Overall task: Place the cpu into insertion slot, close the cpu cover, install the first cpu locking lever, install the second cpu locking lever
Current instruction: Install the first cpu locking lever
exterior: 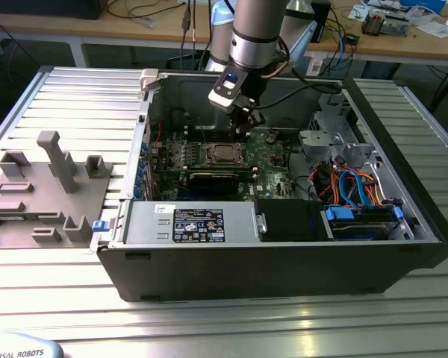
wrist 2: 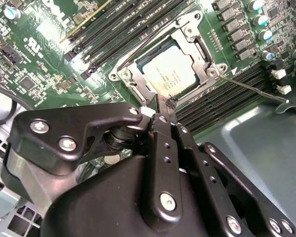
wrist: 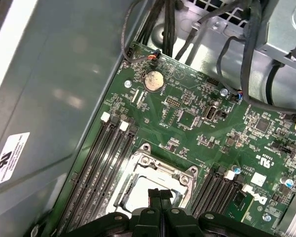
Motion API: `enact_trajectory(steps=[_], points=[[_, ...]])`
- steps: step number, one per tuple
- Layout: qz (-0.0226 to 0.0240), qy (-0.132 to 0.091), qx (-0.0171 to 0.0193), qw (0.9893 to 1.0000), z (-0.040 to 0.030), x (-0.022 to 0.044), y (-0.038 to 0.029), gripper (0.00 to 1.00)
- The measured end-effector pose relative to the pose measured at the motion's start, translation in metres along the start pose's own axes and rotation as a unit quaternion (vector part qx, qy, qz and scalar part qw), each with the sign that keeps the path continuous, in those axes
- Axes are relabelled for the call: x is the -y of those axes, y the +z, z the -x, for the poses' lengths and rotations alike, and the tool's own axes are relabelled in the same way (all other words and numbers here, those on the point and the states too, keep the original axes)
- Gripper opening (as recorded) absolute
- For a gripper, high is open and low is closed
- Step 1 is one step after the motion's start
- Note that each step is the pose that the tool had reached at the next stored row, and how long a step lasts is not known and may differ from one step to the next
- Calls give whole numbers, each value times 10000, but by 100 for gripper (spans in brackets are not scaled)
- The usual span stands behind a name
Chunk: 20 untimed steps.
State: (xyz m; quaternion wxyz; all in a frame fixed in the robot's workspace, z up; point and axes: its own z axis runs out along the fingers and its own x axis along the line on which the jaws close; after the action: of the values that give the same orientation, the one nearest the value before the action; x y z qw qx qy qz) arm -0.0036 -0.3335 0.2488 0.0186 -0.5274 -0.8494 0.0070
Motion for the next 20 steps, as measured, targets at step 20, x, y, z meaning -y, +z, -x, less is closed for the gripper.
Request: enact_trajectory(steps=[20], points=[[-19, -772, 25, 9970, 0, 0, 0, 11]])
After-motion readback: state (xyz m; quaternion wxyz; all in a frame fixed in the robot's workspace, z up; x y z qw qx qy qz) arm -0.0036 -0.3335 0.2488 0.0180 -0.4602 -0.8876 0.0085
